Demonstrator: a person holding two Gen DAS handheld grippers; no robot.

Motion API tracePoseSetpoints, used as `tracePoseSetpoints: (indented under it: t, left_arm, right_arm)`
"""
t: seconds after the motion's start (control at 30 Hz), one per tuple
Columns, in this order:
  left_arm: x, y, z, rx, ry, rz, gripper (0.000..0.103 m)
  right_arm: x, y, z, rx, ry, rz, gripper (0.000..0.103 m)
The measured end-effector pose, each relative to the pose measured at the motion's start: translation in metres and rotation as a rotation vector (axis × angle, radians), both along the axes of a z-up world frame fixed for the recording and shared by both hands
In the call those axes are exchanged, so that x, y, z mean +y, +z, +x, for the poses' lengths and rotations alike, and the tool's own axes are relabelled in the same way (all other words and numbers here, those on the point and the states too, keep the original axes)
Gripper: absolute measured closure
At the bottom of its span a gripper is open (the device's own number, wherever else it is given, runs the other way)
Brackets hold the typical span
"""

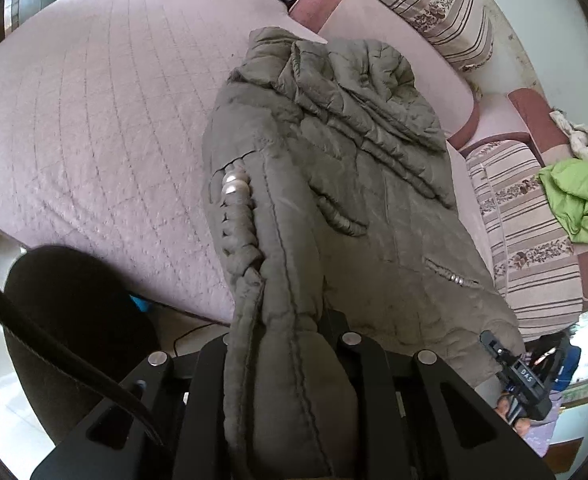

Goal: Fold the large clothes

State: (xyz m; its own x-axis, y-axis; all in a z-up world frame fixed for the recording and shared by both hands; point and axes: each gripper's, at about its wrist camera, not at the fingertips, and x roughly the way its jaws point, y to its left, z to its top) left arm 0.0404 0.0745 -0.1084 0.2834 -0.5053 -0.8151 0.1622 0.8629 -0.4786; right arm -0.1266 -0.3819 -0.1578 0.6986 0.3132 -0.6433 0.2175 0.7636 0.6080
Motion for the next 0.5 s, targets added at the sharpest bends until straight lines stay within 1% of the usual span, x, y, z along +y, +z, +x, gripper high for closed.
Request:
tracePoseSetpoints:
  t: [0.07,0.17,0.33,0.5]
  left_arm:
    - [-0.005,0.011,0.008,-0.028,0.01,-0.004,0.088]
    - [-0.014,0.037,0.023,-0.083,0.022,-0.019,0.088]
    - [-0.031,0.077,0.047,-0.178,0.04,-0.001,0.088]
    - [-0.04,0.105,0.069,-0.238,0.051,0.012,0.087]
  right_arm:
    - [0.0,0.01,0.015,-0.013,0.005,-0.002,0.084]
    - [-0.003,0.03,0.035,-0.047,0.011,-0.021,0.084]
    - [-0.004,0.07,0.076,-0.106,0.011,-0.075,0.084]
    - [-0.008,0.1,0.102,-0.153,-0.011,-0.11,0.084]
